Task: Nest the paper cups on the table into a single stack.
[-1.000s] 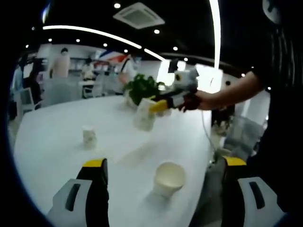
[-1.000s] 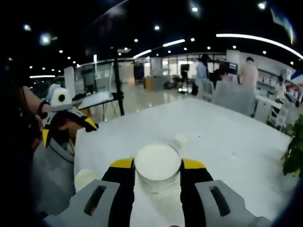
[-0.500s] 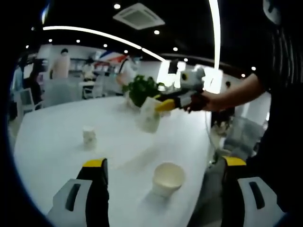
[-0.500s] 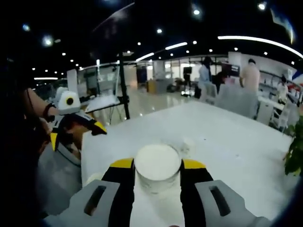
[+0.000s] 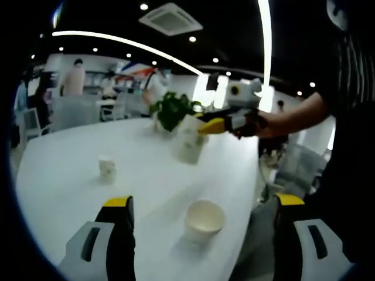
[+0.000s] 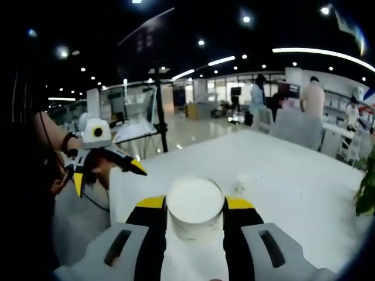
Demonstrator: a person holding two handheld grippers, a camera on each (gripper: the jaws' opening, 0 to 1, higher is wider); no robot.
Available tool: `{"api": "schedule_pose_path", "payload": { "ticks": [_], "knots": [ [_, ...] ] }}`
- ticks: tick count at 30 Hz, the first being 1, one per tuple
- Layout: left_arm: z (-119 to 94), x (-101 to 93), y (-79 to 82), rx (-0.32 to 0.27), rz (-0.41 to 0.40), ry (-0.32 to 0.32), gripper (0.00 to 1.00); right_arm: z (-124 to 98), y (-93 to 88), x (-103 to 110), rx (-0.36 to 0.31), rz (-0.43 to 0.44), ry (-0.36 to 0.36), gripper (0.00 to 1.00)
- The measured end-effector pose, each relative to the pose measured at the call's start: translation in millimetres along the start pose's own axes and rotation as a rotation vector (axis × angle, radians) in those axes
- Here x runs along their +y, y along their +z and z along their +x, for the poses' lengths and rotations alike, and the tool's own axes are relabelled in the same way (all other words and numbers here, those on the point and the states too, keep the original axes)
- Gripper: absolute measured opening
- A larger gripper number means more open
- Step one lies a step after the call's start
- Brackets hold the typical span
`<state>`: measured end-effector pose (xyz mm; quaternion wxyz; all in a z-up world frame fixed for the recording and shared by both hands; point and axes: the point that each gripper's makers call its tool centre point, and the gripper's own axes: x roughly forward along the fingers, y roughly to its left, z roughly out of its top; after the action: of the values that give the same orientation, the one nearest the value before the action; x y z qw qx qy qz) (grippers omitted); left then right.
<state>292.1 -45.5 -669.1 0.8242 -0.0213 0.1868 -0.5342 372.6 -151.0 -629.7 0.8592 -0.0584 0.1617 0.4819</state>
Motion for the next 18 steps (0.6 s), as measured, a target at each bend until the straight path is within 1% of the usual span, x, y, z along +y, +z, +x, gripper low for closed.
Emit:
{"api": "schedule_pose_path", "payload": {
  "ticks": [11,13,18],
  "knots": [
    [2.2,-1.6,-0.5,0.000,-0.002,-0.007,0.98,6.2,1.0,16.7,-0.003,0.002,0.030,0.34],
    [2.5,-0.7,-3.4,0.010,-0.001,-0.005,0.98,6.5,3.7,19.6,-0.010,0.004,0.035,0.34],
    [2.9,-1.3,-2.8,0.003,-0.009,-0.008,0.98,7.0,11.8,25.9,-0.036,0.009,0.038,0.34]
  ]
}}
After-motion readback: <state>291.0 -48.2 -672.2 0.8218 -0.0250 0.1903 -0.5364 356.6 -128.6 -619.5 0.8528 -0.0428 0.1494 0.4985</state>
